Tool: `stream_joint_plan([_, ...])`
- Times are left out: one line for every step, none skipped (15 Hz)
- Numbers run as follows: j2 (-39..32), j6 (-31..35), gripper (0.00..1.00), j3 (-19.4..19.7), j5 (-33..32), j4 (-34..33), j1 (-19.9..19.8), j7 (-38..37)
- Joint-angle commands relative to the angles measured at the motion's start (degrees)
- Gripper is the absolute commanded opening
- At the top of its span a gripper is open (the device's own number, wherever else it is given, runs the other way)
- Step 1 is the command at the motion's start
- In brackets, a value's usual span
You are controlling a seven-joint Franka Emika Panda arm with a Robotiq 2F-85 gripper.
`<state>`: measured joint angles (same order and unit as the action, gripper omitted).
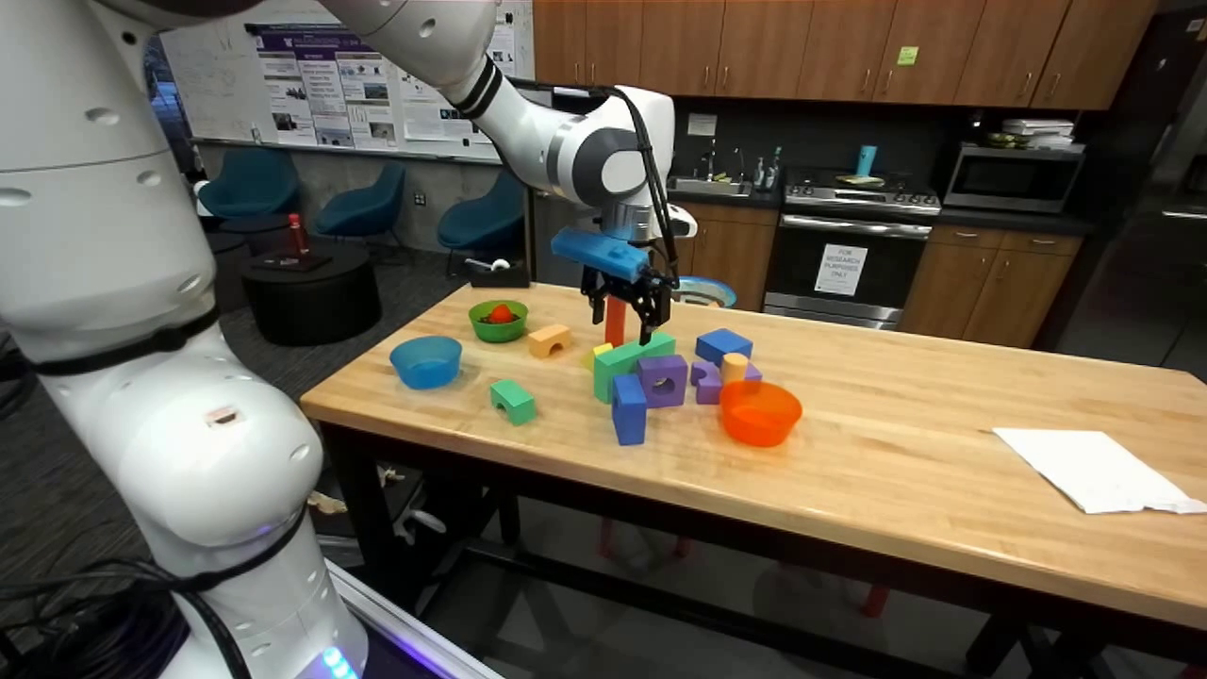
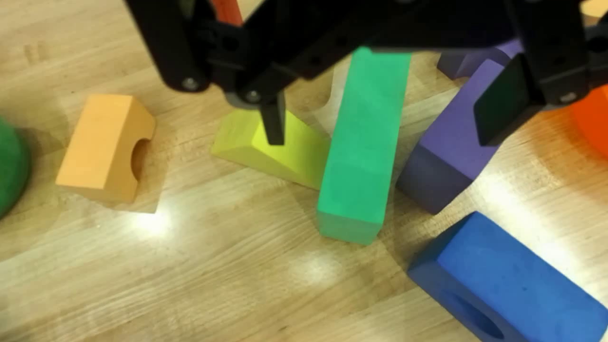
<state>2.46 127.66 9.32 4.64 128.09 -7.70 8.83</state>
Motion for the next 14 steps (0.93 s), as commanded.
stream_joint_plan([-1.97, -0.29, 1.0, 0.28, 1.52, -2.06, -0.56, 2.69])
stream_joint_plan([-2.45, 0.25, 1.0, 0.18, 0.98, -2.28, -0.55, 2.27])
stream_joint_plan([-3.07, 0.62, 1.0, 0.01, 0.56, -2.57, -0.47, 1.88])
stream_joint_plan([-3.58, 1.07, 1.0, -0.12, 0.2, -2.81, -0.43, 1.48])
stream_joint_plan([-4.08, 1.21, 1.0, -0.27, -0.02, -3.06, -0.39, 1.31])
stream_joint_plan([-4.55, 1.69, 1.0, -0.43, -0.41, -3.18, -0.34, 1.02])
stream_joint_plan([-4.93, 1.99, 1.0, -0.54, -0.66, -3.28, -0.33, 0.9])
stream_joint_plan([-5.36, 2.63, 1.0, -0.65, -1.08, -3.37, -0.29, 0.54])
stream_joint_plan([-5.62, 3.49, 1.0, -0.69, -1.63, -3.33, -0.25, 0.11])
stream_joint_plan([-5.75, 4.05, 1.0, -0.74, -1.84, -3.27, -0.25, 0.05])
stream_joint_plan([-5.97, 4.61, 1.0, -0.8, -1.95, -3.32, -0.28, 0.05])
stream_joint_plan([-6.19, 5.12, 1.0, -0.83, -2.05, -3.37, -0.31, 0.01])
stream_joint_plan([-6.32, 5.57, 1.0, -0.88, -2.12, -3.39, -0.29, -0.11])
stream_joint_plan([-6.52, 5.9, 1.0, -0.93, -2.02, -3.5, -0.28, -0.09])
